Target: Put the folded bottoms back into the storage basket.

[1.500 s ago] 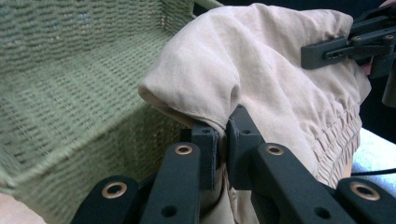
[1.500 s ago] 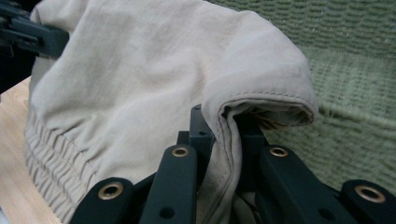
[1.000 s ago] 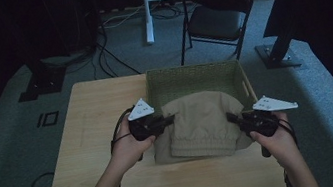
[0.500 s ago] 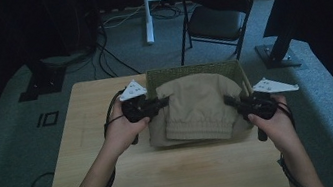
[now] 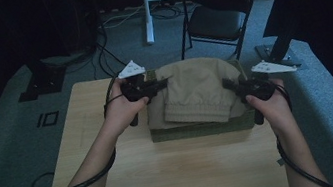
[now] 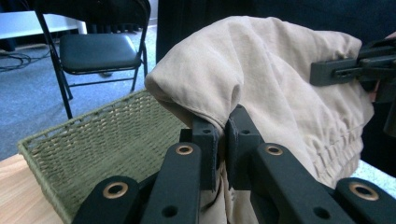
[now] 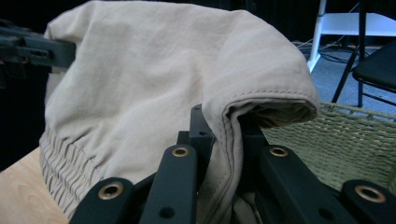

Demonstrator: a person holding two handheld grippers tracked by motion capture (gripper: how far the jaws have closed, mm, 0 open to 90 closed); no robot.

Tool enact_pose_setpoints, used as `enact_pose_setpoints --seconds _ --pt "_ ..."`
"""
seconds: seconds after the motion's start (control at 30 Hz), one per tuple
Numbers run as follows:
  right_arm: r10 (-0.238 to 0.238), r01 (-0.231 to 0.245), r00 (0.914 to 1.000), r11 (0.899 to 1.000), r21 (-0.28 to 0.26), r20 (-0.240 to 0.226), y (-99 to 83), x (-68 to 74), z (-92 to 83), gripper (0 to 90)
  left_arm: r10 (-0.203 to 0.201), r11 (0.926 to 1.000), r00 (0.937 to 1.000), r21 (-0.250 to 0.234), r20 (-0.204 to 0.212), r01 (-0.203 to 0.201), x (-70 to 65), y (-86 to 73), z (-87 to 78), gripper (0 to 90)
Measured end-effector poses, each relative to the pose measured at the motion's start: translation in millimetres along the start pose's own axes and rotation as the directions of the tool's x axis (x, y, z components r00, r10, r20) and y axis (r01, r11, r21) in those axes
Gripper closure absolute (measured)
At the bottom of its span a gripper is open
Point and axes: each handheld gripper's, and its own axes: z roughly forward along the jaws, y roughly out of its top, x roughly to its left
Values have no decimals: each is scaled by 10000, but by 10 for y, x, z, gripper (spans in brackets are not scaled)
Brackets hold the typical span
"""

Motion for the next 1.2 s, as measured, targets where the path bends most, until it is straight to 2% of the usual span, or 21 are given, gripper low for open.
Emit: enact_pose_setpoints --seconds 0.1,0.17,0.23,0.5,0.6,0.7,0.73,0.77,0.83,0.9,0.93,1.03,1.1,1.17,1.2 --pt "7 -6 10000 10000 -36 39 37 -40 53 814 -202 9998 9997 -48 -102 202 75 42 53 855" --pt "33 -33 9999 10000 -29 113 61 -68 99 814 -109 9999 9998 -43 -155 108 89 49 72 855" --pt "-32 33 9998 10000 -79 171 84 -105 142 814 -2 9998 9997 -193 -242 -2 158 67 165 855" --pt "374 -371 9982 9993 -56 469 130 -367 316 814 -256 9981 9991 -575 -342 236 280 93 416 857" --pt "494 -497 9970 9988 22 590 107 -467 391 814 -436 9971 9983 -638 -391 410 331 67 558 858" --pt "725 -731 9952 9973 74 659 69 -555 459 814 -526 9973 9975 -535 -462 501 368 31 637 858" --pt "836 -842 9943 9964 64 666 46 -599 499 813 -734 9968 9945 -381 -748 707 418 -22 719 857" --pt "899 -907 9938 9958 96 649 35 -619 520 814 -948 9950 9919 -382 -841 919 437 -48 758 857" --pt "942 -961 9928 9951 216 744 4 -661 582 814 -1021 9946 9904 -294 -927 997 473 -98 839 858" --pt "929 -955 9924 9950 296 813 -12 -683 613 814 -986 9950 9905 -236 -962 968 486 -116 871 859" --pt "1005 -1047 9906 9937 409 924 -53 -741 678 814 -1126 9936 9888 -118 -980 1120 535 -176 965 863" --pt "1110 -1164 9888 9919 504 994 -93 -790 728 814 -1245 9922 9867 -44 -1043 1247 569 -224 1033 867" --pt "1187 -1260 9870 9900 627 1083 -176 -868 823 814 -1494 9884 9830 104 -1070 1513 623 -307 1147 868" --pt "1244 -1337 9852 9882 743 1181 -230 -917 881 814 -1520 9878 9828 168 -1050 1546 637 -323 1167 871" --pt "1267 -1368 9844 9875 788 1217 -268 -949 922 814 -1642 9852 9797 294 -1148 1686 665 -369 1231 872"
